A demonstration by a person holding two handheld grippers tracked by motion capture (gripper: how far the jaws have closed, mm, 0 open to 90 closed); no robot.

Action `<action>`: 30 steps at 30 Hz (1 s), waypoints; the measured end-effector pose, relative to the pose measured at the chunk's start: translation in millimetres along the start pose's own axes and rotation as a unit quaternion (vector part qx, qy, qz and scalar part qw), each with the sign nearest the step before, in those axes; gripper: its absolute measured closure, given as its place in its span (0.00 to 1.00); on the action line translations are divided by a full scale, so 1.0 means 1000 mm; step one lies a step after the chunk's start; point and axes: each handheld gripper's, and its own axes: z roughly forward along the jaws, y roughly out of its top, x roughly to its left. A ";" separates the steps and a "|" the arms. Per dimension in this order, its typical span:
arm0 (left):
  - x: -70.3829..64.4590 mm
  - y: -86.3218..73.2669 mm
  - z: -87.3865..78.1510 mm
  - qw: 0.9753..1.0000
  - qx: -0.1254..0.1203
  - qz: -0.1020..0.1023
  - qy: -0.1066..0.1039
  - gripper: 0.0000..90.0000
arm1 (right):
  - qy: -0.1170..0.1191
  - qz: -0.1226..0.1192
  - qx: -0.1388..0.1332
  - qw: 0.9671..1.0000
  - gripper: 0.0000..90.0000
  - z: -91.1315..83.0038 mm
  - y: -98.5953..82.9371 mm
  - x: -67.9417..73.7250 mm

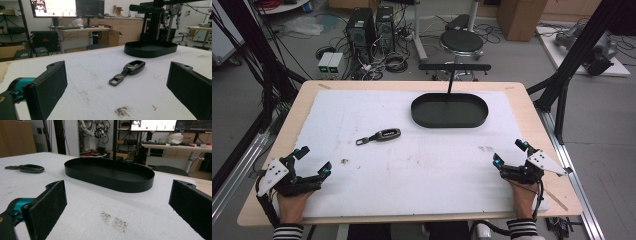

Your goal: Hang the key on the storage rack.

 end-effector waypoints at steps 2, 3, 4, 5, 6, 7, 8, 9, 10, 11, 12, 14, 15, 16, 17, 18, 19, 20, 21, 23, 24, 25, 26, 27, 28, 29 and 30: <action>0.000 0.000 0.001 1.000 0.004 -0.002 0.002 0.04 | -0.001 0.000 0.000 1.000 0.00 0.000 0.000 0.000; 0.000 0.000 0.001 1.000 0.004 -0.002 0.002 0.04 | -0.001 0.000 0.000 1.000 0.00 0.000 0.000 0.000; 0.000 0.000 0.001 1.000 0.005 -0.002 0.001 0.04 | 0.001 -0.006 0.001 1.000 0.00 0.000 0.000 0.000; 0.000 0.000 0.001 1.000 0.004 -0.002 0.001 0.04 | 0.001 -0.006 0.001 1.000 0.00 0.000 0.000 0.000; 0.000 0.000 0.001 1.000 0.004 -0.001 0.002 0.04 | 0.000 -0.006 0.001 1.000 0.00 0.000 0.000 0.000; 0.000 0.000 0.001 1.000 0.004 -0.001 0.002 0.04 | 0.000 -0.006 0.001 1.000 0.00 0.000 0.000 0.000; 0.000 0.000 0.001 1.000 0.004 -0.001 0.002 0.04 | -0.001 -0.006 0.002 1.000 0.00 0.000 0.000 0.000; 0.000 0.000 0.001 1.000 0.005 -0.001 0.001 0.04 | -0.001 -0.006 0.000 1.000 0.00 0.000 0.000 0.000; 0.001 0.001 0.001 1.000 0.005 -0.005 0.002 0.04 | -0.002 -0.008 0.000 1.000 0.00 0.001 0.000 0.001; 0.001 0.001 0.001 1.000 0.005 -0.005 0.002 0.04 | -0.002 -0.008 0.000 1.000 0.00 0.001 0.000 0.001; 0.001 0.001 0.001 1.000 0.004 -0.006 0.003 0.04 | -0.001 -0.007 -0.001 1.000 0.00 0.001 0.000 0.001; 0.001 0.001 0.001 1.000 0.005 -0.007 0.006 0.04 | -0.002 -0.004 0.002 1.000 0.00 0.000 0.000 0.001; 0.001 0.001 0.001 1.000 0.005 -0.007 0.006 0.04 | -0.002 -0.004 0.002 1.000 0.00 0.000 0.000 0.001; 0.001 0.001 0.001 1.000 0.005 -0.008 0.008 0.04 | -0.001 -0.004 0.002 1.000 0.00 0.000 0.000 0.000; 0.001 0.001 0.001 1.000 0.005 -0.008 0.008 0.04 | -0.001 -0.004 0.002 1.000 0.00 0.000 0.000 0.000; 0.002 0.001 0.002 1.000 0.007 -0.014 0.009 0.04 | -0.002 -0.001 0.000 1.000 0.00 0.000 0.000 0.000; 0.002 0.001 0.002 1.000 0.007 -0.014 0.009 0.04 | -0.002 -0.001 0.000 1.000 0.00 0.000 0.000 0.000; 0.003 0.001 0.002 1.000 0.011 -0.015 0.007 0.04 | -0.002 0.000 0.001 1.000 0.00 0.000 0.000 0.000; 0.004 0.002 0.003 1.000 0.018 -0.020 0.003 0.04 | -0.002 0.000 0.001 1.000 0.00 0.000 0.000 0.000; 0.007 0.005 0.006 0.999 0.041 -0.021 0.000 0.04 | -0.003 -0.002 0.001 1.000 0.00 0.000 0.000 0.000; 0.007 0.007 0.007 0.999 0.046 -0.009 0.006 0.04 | -0.003 -0.002 0.001 1.000 0.00 0.000 0.000 0.000; 0.008 0.010 0.008 0.999 0.044 0.003 0.001 0.04 | -0.003 -0.002 0.001 1.000 0.00 0.000 0.000 0.000; 0.009 0.013 0.011 0.999 0.045 0.007 -0.011 0.04 | -0.003 -0.002 0.001 1.000 0.00 0.000 0.000 0.001; 0.010 0.016 0.013 0.998 0.051 0.010 -0.020 0.04 | -0.003 -0.002 0.001 1.000 0.00 0.000 0.000 0.001; 0.012 0.020 0.016 0.998 0.061 0.015 -0.030 0.04 | -0.002 -0.002 0.003 1.000 0.00 0.000 0.000 0.001; 0.013 0.024 0.020 0.996 0.071 0.020 -0.045 0.04 | -0.003 -0.001 0.000 1.000 0.00 0.000 0.000 0.001; 0.014 0.029 0.024 0.993 0.092 0.029 -0.060 0.04 | -0.002 0.000 0.000 1.000 0.01 0.000 0.000 0.000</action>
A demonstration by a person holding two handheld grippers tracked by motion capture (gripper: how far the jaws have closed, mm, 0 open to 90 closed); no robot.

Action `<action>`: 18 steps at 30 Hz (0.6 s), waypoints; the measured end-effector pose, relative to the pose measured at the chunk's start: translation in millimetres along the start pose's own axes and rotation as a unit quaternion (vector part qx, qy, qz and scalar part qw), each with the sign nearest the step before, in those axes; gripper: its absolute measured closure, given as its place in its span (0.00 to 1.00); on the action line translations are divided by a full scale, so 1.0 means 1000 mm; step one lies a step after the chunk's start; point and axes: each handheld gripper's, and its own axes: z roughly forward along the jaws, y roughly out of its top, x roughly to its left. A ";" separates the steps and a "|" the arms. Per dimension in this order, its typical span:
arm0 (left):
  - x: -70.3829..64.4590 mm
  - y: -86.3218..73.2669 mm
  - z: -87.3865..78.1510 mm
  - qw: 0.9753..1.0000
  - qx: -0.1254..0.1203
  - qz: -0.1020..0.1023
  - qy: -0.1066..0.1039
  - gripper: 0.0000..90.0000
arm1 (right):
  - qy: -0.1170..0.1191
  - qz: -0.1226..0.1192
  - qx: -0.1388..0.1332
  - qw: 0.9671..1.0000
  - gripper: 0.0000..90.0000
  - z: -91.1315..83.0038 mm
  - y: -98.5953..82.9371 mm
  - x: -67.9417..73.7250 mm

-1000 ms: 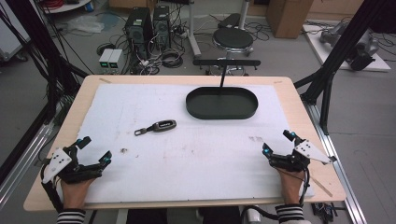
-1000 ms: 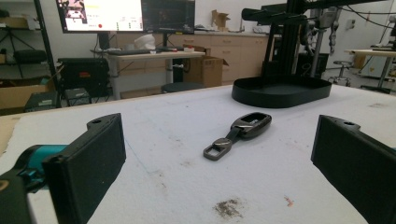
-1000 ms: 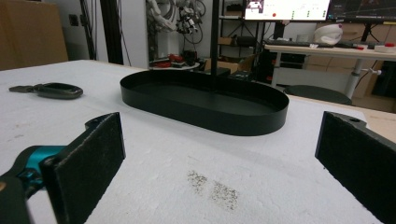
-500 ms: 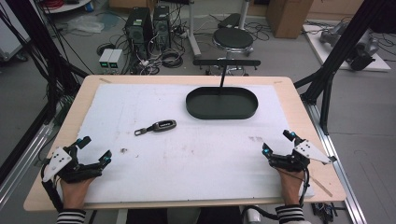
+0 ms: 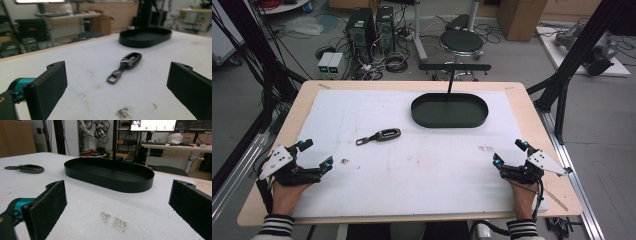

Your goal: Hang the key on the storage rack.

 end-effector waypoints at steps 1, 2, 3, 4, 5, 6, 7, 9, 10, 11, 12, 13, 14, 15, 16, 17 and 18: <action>0.001 0.004 0.002 1.000 0.012 0.008 -0.005 0.04 | 0.001 0.000 0.000 1.000 0.00 0.000 0.000 0.000; 0.003 0.008 0.004 1.000 0.021 0.013 -0.011 0.04 | 0.000 0.000 0.000 1.000 0.00 0.000 0.000 0.000; 0.005 0.013 0.006 0.999 0.025 0.012 -0.017 0.04 | 0.000 0.000 0.000 1.000 0.00 0.000 0.000 0.000; 0.009 0.023 0.010 0.999 0.036 0.008 -0.032 0.04 | 0.000 -0.003 0.001 1.000 0.00 0.000 0.000 0.000; 0.009 0.023 0.010 0.999 0.036 0.008 -0.032 0.04 | 0.001 -0.001 0.000 1.000 0.00 0.000 0.000 0.000; 0.011 0.028 0.013 0.998 0.043 0.010 -0.036 0.04 | -0.001 -0.003 0.000 1.000 0.00 0.000 0.000 0.000; 0.013 0.032 0.016 0.998 0.051 0.013 -0.041 0.04 | -0.001 -0.003 0.000 1.000 0.00 0.000 0.000 0.000; 0.016 0.040 0.021 0.997 0.064 0.015 -0.048 0.04 | 0.000 -0.003 0.000 1.000 0.00 0.000 0.000 0.000; 0.019 0.045 0.025 0.996 0.073 0.017 -0.055 0.04 | -0.001 -0.003 0.001 1.000 0.00 0.000 0.000 0.000; 0.021 0.049 0.029 0.995 0.079 0.016 -0.060 0.04 | 0.000 -0.003 0.002 1.000 0.00 0.000 0.000 0.000; 0.023 0.052 0.032 0.994 0.085 0.016 -0.065 0.04 | 0.000 -0.002 0.001 1.000 0.00 0.000 0.000 0.000; 0.026 0.055 0.035 0.993 0.091 0.015 -0.071 0.04 | 0.000 -0.002 0.001 1.000 0.00 0.000 0.000 0.000; 0.027 0.058 0.039 0.992 0.095 0.016 -0.075 0.04 | 0.000 -0.002 0.001 1.000 0.00 0.000 0.000 0.000; 0.029 0.061 0.042 0.992 0.098 0.017 -0.080 0.04 | 0.000 -0.001 0.000 1.000 0.00 0.000 0.000 0.000; 0.030 0.063 0.046 0.991 0.104 0.019 -0.084 0.04 | 0.001 -0.001 -0.001 1.000 0.00 0.000 0.000 0.000; 0.031 0.066 0.049 0.990 0.111 0.025 -0.088 0.04 | 0.001 -0.001 0.000 1.000 0.00 0.000 0.000 0.000; 0.032 0.071 0.057 0.987 0.126 0.037 -0.094 0.04 | 0.001 -0.002 0.000 1.000 0.00 0.000 0.000 0.000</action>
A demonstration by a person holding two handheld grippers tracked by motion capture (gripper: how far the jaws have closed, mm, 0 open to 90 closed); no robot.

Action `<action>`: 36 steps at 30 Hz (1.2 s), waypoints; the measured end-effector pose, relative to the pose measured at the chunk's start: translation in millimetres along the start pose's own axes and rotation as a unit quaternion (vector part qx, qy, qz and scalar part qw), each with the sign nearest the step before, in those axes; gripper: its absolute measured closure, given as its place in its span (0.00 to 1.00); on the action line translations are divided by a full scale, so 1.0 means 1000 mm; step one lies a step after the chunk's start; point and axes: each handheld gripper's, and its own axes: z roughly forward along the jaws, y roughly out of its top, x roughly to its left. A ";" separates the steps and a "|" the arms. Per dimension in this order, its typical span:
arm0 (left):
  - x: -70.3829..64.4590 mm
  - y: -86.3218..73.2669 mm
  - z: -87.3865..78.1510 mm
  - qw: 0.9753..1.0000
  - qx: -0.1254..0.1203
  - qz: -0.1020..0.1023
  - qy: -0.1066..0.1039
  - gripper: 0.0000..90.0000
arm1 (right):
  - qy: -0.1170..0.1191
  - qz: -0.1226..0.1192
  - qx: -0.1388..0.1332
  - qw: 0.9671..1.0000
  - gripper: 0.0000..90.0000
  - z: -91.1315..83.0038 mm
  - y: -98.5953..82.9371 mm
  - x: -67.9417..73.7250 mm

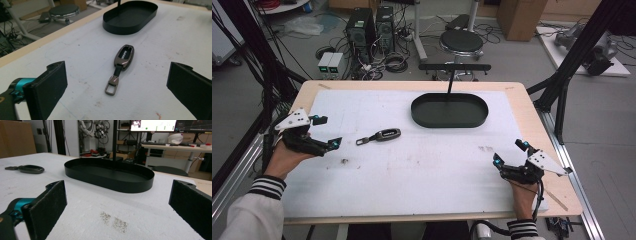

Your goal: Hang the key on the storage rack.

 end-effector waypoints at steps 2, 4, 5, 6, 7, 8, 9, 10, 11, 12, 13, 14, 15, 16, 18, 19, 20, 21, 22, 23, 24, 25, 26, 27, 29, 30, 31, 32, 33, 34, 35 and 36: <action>0.001 0.006 0.006 1.000 0.014 0.008 -0.006 0.04 | -0.001 0.000 0.000 1.000 0.00 0.000 0.000 0.000; 0.002 0.009 0.008 1.000 0.020 0.014 -0.008 0.04 | 0.000 0.000 0.000 1.000 0.00 0.000 0.000 0.000; 0.003 0.012 0.011 0.999 0.025 0.018 -0.011 0.04 | 0.000 0.000 0.000 1.000 0.00 0.000 0.000 0.000; 0.005 0.018 0.018 0.999 0.039 0.021 -0.015 0.04 | 0.000 0.000 0.000 1.000 0.00 0.000 0.000 0.000; 0.005 0.018 0.018 0.999 0.039 0.021 -0.015 0.04 | 0.000 0.000 0.000 1.000 0.00 0.000 0.000 0.000; 0.008 0.023 0.024 0.998 0.059 0.024 -0.019 0.04 | -0.001 0.000 0.000 1.000 0.00 0.000 0.000 0.000; 0.008 0.023 0.024 0.998 0.059 0.024 -0.019 0.04 | -0.001 0.000 0.000 1.000 0.00 0.000 0.000 0.000; 0.009 0.028 0.031 0.997 0.072 0.031 -0.027 0.04 | -0.001 0.001 0.000 1.000 0.00 0.000 0.000 0.000; 0.009 0.028 0.031 0.997 0.072 0.031 -0.027 0.04 | -0.001 0.001 0.000 1.000 0.00 0.000 0.000 0.000; 0.009 0.030 0.035 0.996 0.081 0.034 -0.029 0.04 | 0.000 0.000 0.000 1.000 0.00 0.000 0.000 0.000; 0.009 0.032 0.038 0.995 0.089 0.037 -0.033 0.04 | 0.000 0.000 0.000 1.000 0.00 0.000 0.000 0.000; 0.009 0.034 0.041 0.994 0.096 0.038 -0.037 0.04 | 0.000 0.000 0.000 1.000 0.00 0.000 0.000 0.000; 0.009 0.036 0.045 0.993 0.101 0.038 -0.044 0.04 | 0.000 0.000 0.000 1.000 0.00 0.000 0.000 0.000; 0.009 0.037 0.048 0.992 0.109 0.042 -0.048 0.04 | 0.000 0.000 0.000 1.000 0.00 0.000 0.000 0.000; 0.009 0.041 0.055 0.990 0.121 0.047 -0.051 0.04 | 0.000 0.000 0.000 1.000 0.00 0.000 0.000 0.000; 0.009 0.043 0.058 0.989 0.129 0.050 -0.052 0.04 | 0.000 0.000 0.000 1.000 0.00 0.000 0.000 0.000; 0.010 0.044 0.060 0.988 0.137 0.055 -0.052 0.04 | 0.000 0.000 0.000 1.000 0.00 0.000 0.000 0.000; 0.010 0.045 0.063 0.987 0.140 0.053 -0.053 0.04 | 0.000 0.000 0.000 1.000 0.00 0.000 0.000 0.000; 0.013 0.048 0.068 0.984 0.160 0.060 -0.058 0.04 | 0.000 0.000 -0.001 1.000 0.00 0.000 0.000 0.000; 0.013 0.048 0.068 0.984 0.160 0.060 -0.058 0.04 | 0.000 0.000 -0.001 1.000 0.00 0.000 0.000 0.000; 0.015 0.051 0.073 0.981 0.172 0.066 -0.056 0.04 | 0.000 0.001 -0.002 1.000 0.00 0.000 0.000 0.000; 0.015 0.051 0.073 0.981 0.172 0.066 -0.056 0.04 | 0.000 0.001 -0.002 1.000 0.00 0.000 0.000 0.000; 0.016 0.052 0.078 0.981 0.174 0.065 -0.054 0.04 | 0.000 0.000 -0.001 1.000 0.00 0.000 0.000 0.000; 0.016 0.052 0.078 0.981 0.174 0.065 -0.054 0.04 | 0.000 0.000 -0.001 1.000 0.00 0.000 0.000 0.000; 0.018 0.053 0.084 0.978 0.190 0.071 -0.056 0.04 | 0.000 0.001 -0.001 1.000 0.00 0.000 0.000 0.000; 0.018 0.055 0.090 0.974 0.206 0.079 -0.056 0.04 | -0.001 -0.004 -0.004 1.000 0.00 0.000 0.000 -0.001; 0.018 0.055 0.090 0.974 0.206 0.079 -0.056 0.04 | -0.001 -0.004 -0.004 1.000 0.00 0.000 0.000 -0.001; 0.018 0.057 0.096 0.972 0.211 0.081 -0.061 0.04 | -0.002 -0.003 -0.004 1.000 0.00 0.000 0.000 -0.001; 0.018 0.057 0.096 0.972 0.211 0.081 -0.061 0.04 | -0.002 -0.003 -0.004 1.000 0.00 0.000 0.000 -0.001; 0.018 0.059 0.099 0.971 0.215 0.084 -0.065 0.04 | 0.000 0.001 -0.001 1.000 0.00 0.000 0.000 0.000; 0.018 0.060 0.102 0.969 0.220 0.088 -0.066 0.04 | 0.000 0.001 -0.001 1.000 0.00 0.000 0.000 0.000; 0.017 0.061 0.105 0.968 0.224 0.089 -0.066 0.04 | 0.000 0.001 -0.002 1.000 0.00 0.000 0.000 0.000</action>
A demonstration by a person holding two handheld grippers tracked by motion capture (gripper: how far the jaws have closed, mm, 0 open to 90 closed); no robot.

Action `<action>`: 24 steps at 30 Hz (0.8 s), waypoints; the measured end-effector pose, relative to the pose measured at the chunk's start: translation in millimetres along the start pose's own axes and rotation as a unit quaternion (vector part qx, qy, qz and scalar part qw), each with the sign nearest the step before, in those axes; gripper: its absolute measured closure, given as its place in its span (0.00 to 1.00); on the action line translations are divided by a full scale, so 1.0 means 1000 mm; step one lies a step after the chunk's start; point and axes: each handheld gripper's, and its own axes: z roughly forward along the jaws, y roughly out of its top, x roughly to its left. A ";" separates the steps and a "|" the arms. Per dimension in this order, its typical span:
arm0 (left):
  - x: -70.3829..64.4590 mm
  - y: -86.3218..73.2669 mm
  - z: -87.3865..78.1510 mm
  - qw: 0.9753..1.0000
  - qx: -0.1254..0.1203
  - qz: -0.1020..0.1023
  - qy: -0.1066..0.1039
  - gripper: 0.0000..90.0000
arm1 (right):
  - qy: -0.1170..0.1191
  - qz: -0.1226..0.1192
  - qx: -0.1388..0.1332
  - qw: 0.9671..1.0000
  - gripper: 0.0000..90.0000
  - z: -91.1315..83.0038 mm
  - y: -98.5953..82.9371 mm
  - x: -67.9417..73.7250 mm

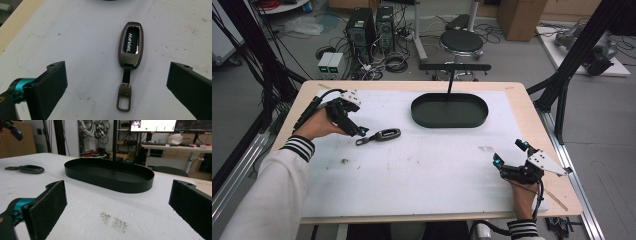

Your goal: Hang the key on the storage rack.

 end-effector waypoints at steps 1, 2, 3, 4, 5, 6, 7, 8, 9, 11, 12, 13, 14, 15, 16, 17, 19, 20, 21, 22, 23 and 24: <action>0.000 0.002 0.003 1.000 0.004 0.003 -0.003 0.04 | 0.000 0.000 0.000 1.000 0.00 0.000 0.000 0.000; 0.001 0.004 0.005 1.000 0.009 0.005 -0.005 0.04 | 0.000 -0.002 -0.002 1.000 0.00 0.000 0.000 0.000; 0.001 0.005 0.008 1.000 0.012 0.005 -0.007 0.04 | -0.001 -0.001 -0.001 1.000 0.00 0.000 0.000 0.000; 0.001 0.006 0.010 1.000 0.018 0.008 -0.009 0.04 | 0.001 0.003 -0.002 1.000 0.00 -0.001 0.000 0.000; 0.001 0.007 0.013 1.000 0.026 0.010 -0.010 0.04 | 0.001 0.003 -0.002 1.000 0.00 -0.001 0.000 0.000; 0.001 0.008 0.018 0.999 0.034 0.014 -0.012 0.04 | 0.001 0.004 -0.002 1.000 0.00 -0.001 0.000 0.000; 0.001 0.008 0.018 0.999 0.034 0.014 -0.012 0.07 | 0.001 0.004 -0.002 1.000 0.00 -0.001 0.000 0.000; 0.001 0.008 0.022 0.999 0.037 0.015 -0.020 0.12 | 0.001 0.005 -0.003 1.000 0.00 -0.001 0.000 0.000; 0.001 0.008 0.022 0.999 0.037 0.015 -0.020 0.14 | 0.001 0.005 -0.003 1.000 0.00 -0.001 0.000 0.000; 0.000 0.008 0.027 0.998 0.047 0.020 -0.020 0.14 | 0.001 0.004 -0.003 1.000 0.00 -0.001 0.000 0.000; 0.000 0.007 0.031 0.998 0.057 0.021 -0.025 0.14 | 0.001 0.004 -0.004 1.000 0.00 0.000 0.000 0.000; 0.000 0.007 0.031 0.998 0.057 0.021 -0.025 0.14 | 0.001 0.004 -0.004 1.000 0.00 0.000 0.000 0.000; -0.001 0.008 0.035 0.998 0.061 0.024 -0.025 0.14 | 0.001 0.003 -0.003 1.000 0.00 -0.001 0.000 0.000; -0.001 0.008 0.035 0.998 0.061 0.024 -0.025 0.14 | 0.001 0.003 -0.003 1.000 0.00 -0.001 0.000 0.000; -0.002 0.007 0.038 0.997 0.067 0.024 -0.027 0.14 | 0.001 0.005 -0.003 1.000 0.00 0.000 0.000 0.000; -0.002 0.007 0.038 0.997 0.067 0.024 -0.027 0.15 | 0.001 0.005 -0.003 1.000 0.00 0.000 0.000 0.000; -0.002 0.007 0.041 0.996 0.075 0.026 -0.029 0.17 | 0.001 0.003 -0.004 1.000 0.00 -0.001 0.000 0.000; -0.001 0.007 0.044 0.996 0.085 0.028 -0.032 0.18 | 0.001 0.004 -0.003 1.000 0.00 0.000 0.000 0.000; -0.001 0.007 0.044 0.996 0.085 0.028 -0.032 0.18 | 0.001 0.004 -0.003 1.000 0.00 0.000 0.000 0.000; -0.002 0.006 0.046 0.995 0.088 0.024 -0.037 0.19 | 0.001 0.000 -0.003 1.000 0.00 -0.001 0.000 0.000; -0.002 0.006 0.046 0.995 0.088 0.024 -0.037 0.20 | 0.001 0.000 -0.003 1.000 0.00 -0.001 0.000 0.000; -0.002 0.006 0.049 0.994 0.094 0.025 -0.040 0.21 | 0.001 0.000 -0.002 1.000 0.00 -0.001 0.000 0.000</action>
